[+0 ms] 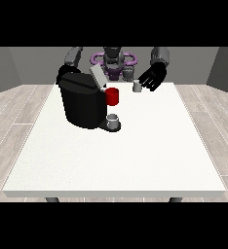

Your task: Insert the coffee pod into the coffee machine and close the lid

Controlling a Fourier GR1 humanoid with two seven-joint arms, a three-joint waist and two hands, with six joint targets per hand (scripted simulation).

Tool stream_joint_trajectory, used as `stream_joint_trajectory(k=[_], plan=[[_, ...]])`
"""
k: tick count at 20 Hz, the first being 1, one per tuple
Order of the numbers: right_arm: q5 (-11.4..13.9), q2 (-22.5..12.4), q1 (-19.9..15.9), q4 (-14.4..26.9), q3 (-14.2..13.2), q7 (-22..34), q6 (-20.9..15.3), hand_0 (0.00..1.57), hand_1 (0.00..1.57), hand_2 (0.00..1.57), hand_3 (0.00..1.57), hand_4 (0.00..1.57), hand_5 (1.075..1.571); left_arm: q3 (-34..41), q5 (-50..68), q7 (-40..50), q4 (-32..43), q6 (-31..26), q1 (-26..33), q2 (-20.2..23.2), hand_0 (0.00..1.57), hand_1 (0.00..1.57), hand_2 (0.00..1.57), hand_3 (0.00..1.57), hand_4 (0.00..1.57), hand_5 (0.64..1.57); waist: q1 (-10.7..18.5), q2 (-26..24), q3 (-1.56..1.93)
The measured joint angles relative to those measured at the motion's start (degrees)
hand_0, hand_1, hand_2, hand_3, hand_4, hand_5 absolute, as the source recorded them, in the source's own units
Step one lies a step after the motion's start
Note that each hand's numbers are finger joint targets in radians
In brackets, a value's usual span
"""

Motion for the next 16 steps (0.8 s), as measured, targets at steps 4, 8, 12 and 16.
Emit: stream_joint_trajectory(k=[4,8,12,16], plan=[[-0.21,-0.51,-1.14,-0.88,0.06,0.83,0.50,0.00,0.00,0.00,0.00,0.51,1.571,1.20,0.09,2.34,-0.17,-0.48,-3.48,0.53,1.27,1.27,1.31,1.24,0.51,1.571,-1.64,0.44,-0.01],[0.33,-0.72,-2.10,-2.08,0.90,2.56,0.38,0.00,0.00,0.00,0.00,0.51,1.571,2.89,0.86,5.38,0.19,-1.71,-7.61,1.23,1.26,1.26,1.29,1.22,0.47,1.571,-3.48,0.95,0.00],[0.66,-0.86,-3.37,-3.05,1.06,1.65,-0.20,0.00,0.00,0.00,0.00,0.55,1.571,3.60,0.62,4.92,0.22,-0.80,-9.75,1.67,1.28,1.28,1.34,1.28,0.52,1.571,-4.66,3.92,-0.01],[1.47,-0.90,-4.84,-3.58,1.21,2.74,-1.20,0.00,0.00,0.00,0.00,0.48,1.571,3.69,-0.03,6.60,0.67,-1.75,-12.91,2.44,1.28,1.28,1.31,1.23,0.50,1.571,-5.73,5.00,0.00]])
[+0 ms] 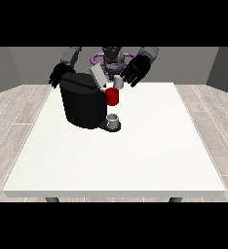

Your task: Insert the coffee pod into the coffee machine and close the lid

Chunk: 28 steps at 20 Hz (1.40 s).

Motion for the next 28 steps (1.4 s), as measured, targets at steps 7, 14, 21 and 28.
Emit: stream_joint_trajectory(k=[7,14,21,28], plan=[[-0.32,-0.44,-0.23,0.14,-1.21,-0.08,-0.52,0.00,0.00,0.00,0.00,0.48,1.571,-0.06,-0.46,0.59,-0.04,-0.44,-1.40,-0.92,1.29,1.29,1.32,1.22,0.50,1.571,0.05,0.65,-0.01],[-0.36,-0.06,0.52,0.01,-1.18,-0.93,-0.68,0.00,0.00,0.00,0.00,0.50,1.571,-0.20,-1.11,1.14,0.46,-0.53,-1.78,-2.03,1.26,1.26,1.30,1.21,0.51,1.571,-0.10,1.17,0.00],[-0.98,0.22,0.84,0.51,-1.89,-2.09,-0.80,0.00,0.00,0.00,0.00,0.53,1.571,-0.92,-2.14,0.29,0.09,0.53,-1.29,-3.71,1.20,1.20,1.27,1.20,0.50,1.571,0.49,1.68,0.00],[-1.99,-0.95,0.28,0.76,-3.26,-1.57,-0.27,0.00,0.00,0.00,0.00,0.46,1.571,-1.24,-3.03,0.37,0.25,0.54,-0.65,-4.39,1.18,1.18,1.25,1.19,0.49,1.571,0.96,1.23,0.03]])
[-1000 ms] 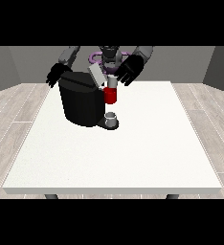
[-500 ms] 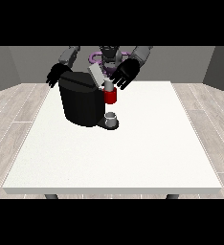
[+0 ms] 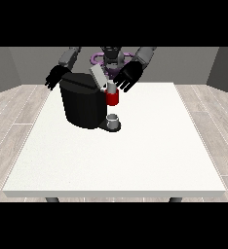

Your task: Insert the coffee pod into the coffee machine and close the lid

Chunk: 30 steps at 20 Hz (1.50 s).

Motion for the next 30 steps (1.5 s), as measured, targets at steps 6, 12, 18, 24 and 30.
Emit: stream_joint_trajectory(k=[6,12,18,24,30], plan=[[0.11,0.24,0.10,-0.79,0.40,-0.06,-0.18,0.00,0.00,0.00,0.00,0.44,1.571,0.90,-0.01,-0.44,0.89,-0.57,-0.55,1.08,1.23,1.23,1.27,1.18,0.48,1.571,-0.53,0.94,-0.01],[0.77,0.44,0.18,-1.62,1.31,0.78,-0.65,0.00,0.00,0.00,0.00,0.36,1.571,1.27,-0.29,-0.28,1.80,-0.79,-0.48,1.16,1.20,1.20,1.23,1.09,0.46,1.571,-1.19,1.27,-0.03],[-0.09,-0.38,-0.01,-0.48,0.16,0.02,0.13,0.00,0.00,0.00,0.00,0.41,1.571,0.80,-1.22,-0.32,1.45,-1.15,-0.97,1.38,1.11,1.11,1.15,0.98,0.41,1.571,-0.94,1.70,-0.04],[-0.25,0.08,0.29,-1.28,0.42,0.04,-0.42,0.00,0.00,0.00,0.00,0.46,1.571,0.62,-2.08,-1.29,1.57,-0.98,-0.69,1.98,1.05,1.05,1.12,0.96,0.36,1.571,-0.80,1.44,0.00],[-0.02,-0.35,-0.36,-0.87,0.28,0.01,-0.50,0.00,0.00,0.00,0.00,0.45,1.571,0.38,-2.67,-2.22,1.31,-1.13,-0.89,1.85,0.57,0.57,0.81,0.64,0.24,1.571,-0.24,1.57,0.01]])
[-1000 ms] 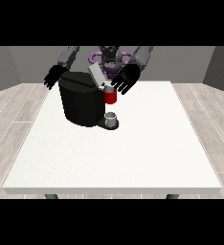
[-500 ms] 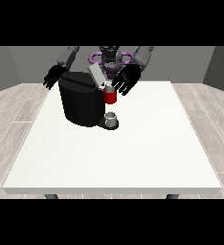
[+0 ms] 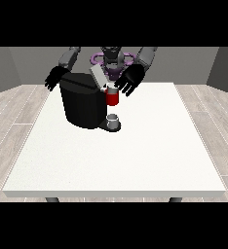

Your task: Insert the coffee pod into the coffee machine and close the lid

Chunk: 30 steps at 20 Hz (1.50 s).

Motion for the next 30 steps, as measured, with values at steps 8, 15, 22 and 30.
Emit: stream_joint_trajectory(k=[8,15,22,30], plan=[[0.33,0.41,0.16,0.06,0.54,0.09,-0.70,0.00,0.00,0.00,0.00,0.35,1.571,-1.90,-2.45,-1.33,0.09,-2.35,0.07,1.57,0.00,0.00,0.00,0.00,0.00,1.571,-0.06,-0.13,0.08],[0.10,-0.02,0.94,1.33,-0.31,0.25,-0.90,0.00,0.00,0.00,0.00,0.42,1.571,-2.53,-3.40,-0.95,-0.31,-3.32,1.17,0.33,0.00,0.00,0.00,0.00,0.00,1.571,1.20,-2.17,-0.01],[-0.35,0.64,4.33,2.65,-0.38,-1.36,-0.50,0.00,0.00,0.00,0.00,0.41,1.571,-2.45,-3.34,0.25,-1.43,-5.36,2.64,-0.74,0.00,0.00,0.00,0.00,0.00,1.571,2.85,-6.36,-0.04],[-2.11,-0.03,8.26,3.50,-2.59,-1.58,-0.17,0.00,0.00,0.00,0.00,0.40,1.571,3.51,4.31,-0.03,-2.85,-3.75,9.45,-7.27,0.00,0.00,0.00,0.00,0.25,1.571,7.17,-13.27,-0.07]])
